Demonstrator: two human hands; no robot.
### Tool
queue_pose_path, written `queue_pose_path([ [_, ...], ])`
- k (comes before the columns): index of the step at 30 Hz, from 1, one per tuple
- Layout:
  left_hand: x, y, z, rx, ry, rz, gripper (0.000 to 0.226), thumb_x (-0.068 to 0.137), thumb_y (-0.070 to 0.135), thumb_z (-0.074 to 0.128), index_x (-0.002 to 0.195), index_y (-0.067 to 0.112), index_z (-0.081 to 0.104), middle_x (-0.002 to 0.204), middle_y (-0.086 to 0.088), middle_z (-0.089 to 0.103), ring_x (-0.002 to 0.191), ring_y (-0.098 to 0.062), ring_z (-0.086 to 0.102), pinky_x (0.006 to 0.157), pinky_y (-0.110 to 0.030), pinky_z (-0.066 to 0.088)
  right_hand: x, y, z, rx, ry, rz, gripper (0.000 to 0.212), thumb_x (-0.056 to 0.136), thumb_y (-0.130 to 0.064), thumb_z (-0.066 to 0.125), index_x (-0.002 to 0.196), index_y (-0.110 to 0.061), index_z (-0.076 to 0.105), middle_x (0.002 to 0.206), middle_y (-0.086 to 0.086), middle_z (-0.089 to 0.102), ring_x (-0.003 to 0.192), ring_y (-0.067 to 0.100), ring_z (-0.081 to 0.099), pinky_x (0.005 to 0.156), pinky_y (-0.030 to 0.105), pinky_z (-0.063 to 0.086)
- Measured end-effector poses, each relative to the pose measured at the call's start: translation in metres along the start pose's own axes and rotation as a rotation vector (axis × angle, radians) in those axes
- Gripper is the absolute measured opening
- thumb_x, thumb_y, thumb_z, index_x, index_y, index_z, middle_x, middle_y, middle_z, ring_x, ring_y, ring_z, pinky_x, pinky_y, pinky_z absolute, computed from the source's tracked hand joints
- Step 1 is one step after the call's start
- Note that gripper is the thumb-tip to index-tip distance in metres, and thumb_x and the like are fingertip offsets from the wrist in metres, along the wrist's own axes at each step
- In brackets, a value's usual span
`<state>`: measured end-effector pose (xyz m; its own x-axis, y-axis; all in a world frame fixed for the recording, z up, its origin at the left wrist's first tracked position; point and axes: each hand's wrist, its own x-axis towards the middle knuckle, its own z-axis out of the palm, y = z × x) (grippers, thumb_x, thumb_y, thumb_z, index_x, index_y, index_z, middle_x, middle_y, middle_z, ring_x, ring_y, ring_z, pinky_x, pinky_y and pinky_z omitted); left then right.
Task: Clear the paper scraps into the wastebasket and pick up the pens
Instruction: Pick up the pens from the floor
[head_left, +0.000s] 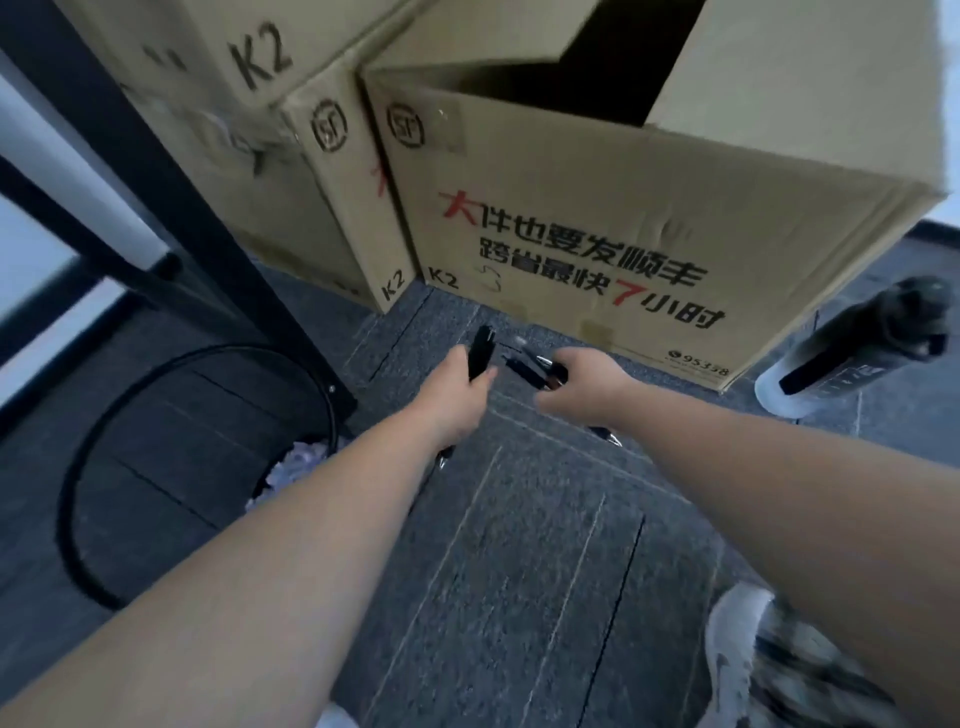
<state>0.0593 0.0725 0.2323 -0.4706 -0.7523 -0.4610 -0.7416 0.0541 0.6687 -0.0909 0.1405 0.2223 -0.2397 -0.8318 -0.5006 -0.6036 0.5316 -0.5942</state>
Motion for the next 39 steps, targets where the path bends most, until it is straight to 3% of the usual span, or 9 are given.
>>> queue_pose_path([
  [4,-0.02,0.056,-0.057,-0.038,0.089,0.104,0.027,0.098,0.035,0.039,0.112,0.012,0.042,0.093,-0.011,0.052,0.078,-0.024,0.049,0.065,-0.035,0.038,-0.02,-0.062,-0.056,0.062,0.128,-0.082,0.02,0.082,-0.024,0.063,0.092,-0.011,0.052,0.081,0.006,0.053,0.063,0.018,0.049,0.055,0.028,0.039],
  [8,-0.047,0.109,-0.126,-0.111,0.223,0.216,0.02,0.097,0.033,0.042,0.1,0.013,0.043,0.08,-0.012,0.052,0.071,-0.024,0.049,0.072,-0.043,0.048,-0.05,-0.137,-0.112,0.111,0.297,-0.208,0.017,0.078,-0.021,0.062,0.074,-0.016,0.046,0.067,0.0,0.049,0.058,0.017,0.048,0.047,0.024,0.036],
  [11,-0.075,0.148,-0.188,-0.105,0.297,0.298,0.02,0.097,0.033,0.04,0.092,0.014,0.043,0.075,-0.01,0.047,0.068,-0.022,0.043,0.066,-0.035,0.039,-0.074,-0.204,-0.152,0.189,0.38,-0.307,0.017,0.078,-0.018,0.062,0.074,-0.015,0.045,0.065,-0.001,0.046,0.055,0.014,0.045,0.046,0.021,0.035],
  [13,-0.098,0.172,-0.233,-0.095,0.386,0.322,0.019,0.098,0.033,0.041,0.097,0.014,0.045,0.08,-0.009,0.049,0.071,-0.022,0.045,0.062,-0.032,0.038,-0.09,-0.253,-0.175,0.228,0.414,-0.378,0.02,0.08,-0.017,0.061,0.074,-0.015,0.042,0.068,0.0,0.044,0.057,0.015,0.042,0.049,0.023,0.034],
  [18,-0.164,0.212,-0.35,-0.147,0.615,0.46,0.023,0.098,0.03,0.041,0.11,0.011,0.045,0.085,-0.004,0.051,0.08,-0.021,0.048,0.079,-0.041,0.045,-0.131,-0.383,-0.212,0.276,0.449,-0.608,0.016,0.079,-0.017,0.063,0.077,-0.015,0.047,0.068,0.001,0.047,0.063,0.018,0.046,0.052,0.026,0.037],
  [23,-0.223,0.223,-0.449,-0.166,0.77,0.542,0.017,0.095,0.033,0.042,0.084,0.021,0.041,0.073,-0.002,0.049,0.069,-0.021,0.047,0.069,-0.038,0.044,-0.164,-0.5,-0.215,0.392,0.363,-0.82,0.015,0.081,-0.02,0.062,0.078,-0.015,0.048,0.066,-0.002,0.044,0.06,0.015,0.042,0.055,0.025,0.034],
  [26,-0.254,0.22,-0.497,-0.187,0.887,0.561,0.02,0.095,0.032,0.041,0.081,0.018,0.039,0.066,0.0,0.045,0.058,-0.017,0.044,0.06,-0.031,0.039,-0.178,-0.56,-0.21,0.44,0.336,-0.92,0.014,0.077,-0.018,0.058,0.074,-0.015,0.045,0.065,-0.001,0.044,0.063,0.018,0.041,0.061,0.03,0.034],
  [31,-0.282,0.201,-0.552,-0.365,0.996,0.597,0.019,0.095,0.028,0.041,0.079,0.021,0.036,0.067,-0.001,0.042,0.055,-0.016,0.039,0.065,-0.036,0.039,-0.195,-0.633,-0.193,0.49,0.242,-1.033,0.022,0.077,-0.009,0.049,0.06,-0.015,0.036,0.057,0.003,0.036,0.059,0.019,0.033,0.056,0.029,0.027],
  [39,-0.26,0.155,-0.559,-0.596,1.091,0.518,0.018,0.095,0.028,0.042,0.087,0.013,0.039,0.069,-0.002,0.047,0.056,-0.018,0.046,0.063,-0.035,0.042,-0.172,-0.669,-0.145,0.721,0.05,-0.908,0.019,0.077,0.0,0.043,0.062,-0.011,0.04,0.052,0.003,0.04,0.046,0.019,0.039,0.048,0.025,0.037],
])
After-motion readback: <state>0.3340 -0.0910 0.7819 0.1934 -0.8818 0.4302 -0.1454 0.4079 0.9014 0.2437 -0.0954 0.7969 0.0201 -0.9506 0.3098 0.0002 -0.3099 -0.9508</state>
